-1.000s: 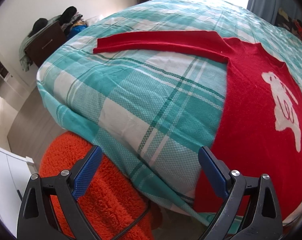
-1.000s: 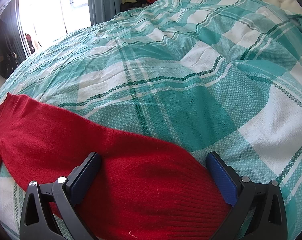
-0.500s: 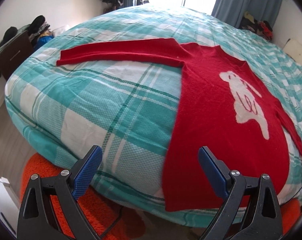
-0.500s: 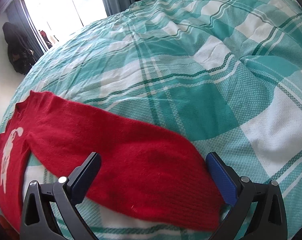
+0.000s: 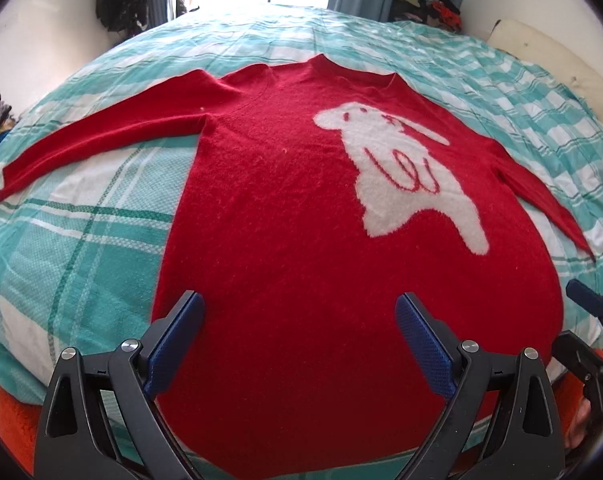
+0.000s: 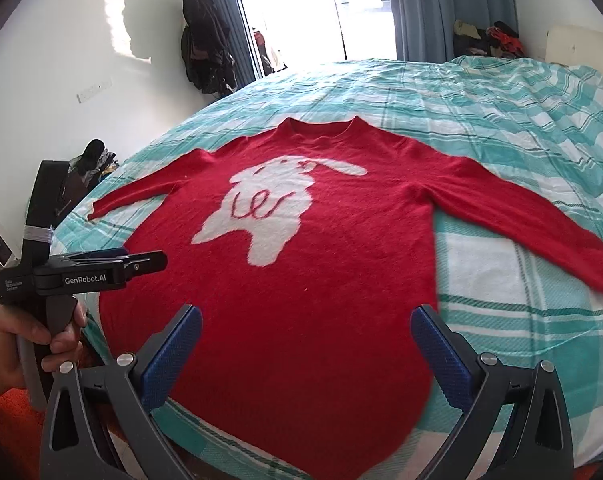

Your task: Fold small clothes

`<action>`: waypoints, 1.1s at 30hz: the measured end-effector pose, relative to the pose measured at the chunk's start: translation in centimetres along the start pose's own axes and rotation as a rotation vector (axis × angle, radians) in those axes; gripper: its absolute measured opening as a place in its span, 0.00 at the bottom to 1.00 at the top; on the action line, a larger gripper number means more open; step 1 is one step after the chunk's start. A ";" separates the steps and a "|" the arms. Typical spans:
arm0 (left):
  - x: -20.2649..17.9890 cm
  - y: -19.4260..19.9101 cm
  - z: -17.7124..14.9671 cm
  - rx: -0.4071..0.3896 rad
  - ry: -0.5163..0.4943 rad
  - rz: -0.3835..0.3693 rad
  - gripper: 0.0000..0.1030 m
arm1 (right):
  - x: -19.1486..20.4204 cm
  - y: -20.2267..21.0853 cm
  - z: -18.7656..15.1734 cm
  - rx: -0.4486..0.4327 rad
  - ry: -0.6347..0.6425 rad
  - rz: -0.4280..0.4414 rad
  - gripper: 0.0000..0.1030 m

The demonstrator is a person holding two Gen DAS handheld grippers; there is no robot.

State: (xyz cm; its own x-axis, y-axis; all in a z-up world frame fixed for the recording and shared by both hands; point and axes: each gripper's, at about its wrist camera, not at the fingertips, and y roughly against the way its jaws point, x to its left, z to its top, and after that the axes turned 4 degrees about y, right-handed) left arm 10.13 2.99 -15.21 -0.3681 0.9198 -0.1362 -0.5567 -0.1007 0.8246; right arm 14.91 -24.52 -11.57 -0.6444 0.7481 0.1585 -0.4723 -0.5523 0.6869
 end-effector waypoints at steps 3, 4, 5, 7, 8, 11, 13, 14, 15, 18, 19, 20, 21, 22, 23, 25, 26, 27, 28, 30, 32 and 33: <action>0.7 -0.1 -1.8 -0.013 -0.031 0.013 0.94 | 0.4 -2.4 -2.2 0.114 0.021 -0.013 1.00; 0.7 0.1 -2.0 -0.018 -0.039 0.013 0.95 | 0.0 -3.1 -3.0 0.151 0.018 -0.026 1.00; 0.6 0.2 -2.0 -0.015 -0.044 0.018 0.95 | -0.5 -3.3 -3.6 0.166 0.012 -0.037 1.00; 0.3 0.1 -1.9 -0.008 -0.054 0.032 0.96 | -1.1 -3.1 -4.2 0.159 -0.008 -0.042 1.00; 0.3 0.1 -2.0 -0.008 -0.059 0.036 0.96 | -1.2 -3.1 -4.2 0.158 -0.017 -0.041 1.00; 0.1 0.0 -2.1 -0.007 -0.074 0.044 0.97 | -1.2 -3.3 -4.1 0.165 -0.021 -0.052 1.00; 0.1 0.0 -2.2 -0.004 -0.077 0.046 0.97 | -0.9 -3.2 -4.2 0.164 -0.008 -0.066 1.00; 0.1 -0.1 -2.2 -0.002 -0.079 0.048 0.98 | -0.8 -3.2 -4.3 0.166 -0.003 -0.073 1.00; 0.1 -0.1 -2.3 -0.002 -0.082 0.050 0.98 | -0.7 -3.2 -4.3 0.167 0.000 -0.078 1.00; -0.2 -0.3 -2.4 -0.003 -0.099 0.060 0.99 | -0.6 -3.2 -4.4 0.170 0.003 -0.088 1.00; -0.3 -0.4 -2.5 -0.004 -0.105 0.065 0.99 | -0.5 -3.2 -4.4 0.170 0.003 -0.091 1.00; -0.4 -0.4 -2.5 -0.004 -0.110 0.070 0.99 | -0.5 -3.2 -4.5 0.171 0.004 -0.094 1.00; -0.4 -0.5 -2.5 -0.004 -0.113 0.073 0.99 | -0.5 -3.2 -4.5 0.173 0.006 -0.097 1.00; -0.4 -0.5 -2.6 -0.003 -0.114 0.073 0.99 | -0.4 -3.3 -4.5 0.176 0.009 -0.099 1.00; -0.3 -0.5 -2.5 -0.002 -0.112 0.072 0.99 | -0.4 -3.4 -4.5 0.180 0.011 -0.100 1.00; -0.2 -0.3 -2.5 -0.001 -0.102 0.062 0.99 | -0.5 -3.5 -4.4 0.188 0.007 -0.097 1.00; 0.0 -0.2 -2.4 -0.001 -0.093 0.052 0.99 | -0.5 -3.5 -4.4 0.190 0.006 -0.096 1.00; 0.2 0.1 -2.4 -0.004 -0.081 0.040 0.99 | -0.5 -3.5 -4.4 0.193 0.007 -0.096 1.00; 0.5 0.5 -2.3 -0.010 -0.065 0.024 0.99 | -0.5 -3.4 -4.3 0.197 0.008 -0.095 1.00; 1.4 1.7 -2.0 -0.050 -0.015 -0.002 0.98 | -0.6 -2.8 -4.1 0.189 -0.002 -0.088 0.99; 2.8 3.0 -1.5 -0.109 0.052 0.007 0.98 | -1.4 -1.1 -3.5 0.127 -0.052 -0.074 0.96; 3.7 3.5 -1.3 -0.131 0.089 0.019 0.98 | -2.3 0.2 -3.1 0.075 -0.095 -0.074 0.96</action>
State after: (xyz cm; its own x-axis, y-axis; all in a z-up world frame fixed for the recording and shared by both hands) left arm 5.87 5.55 -13.50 -0.4412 0.8803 -0.1743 -0.6393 -0.1720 0.7495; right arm 14.41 -27.47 -14.01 -0.5479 0.8192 0.1693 -0.4681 -0.4679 0.7496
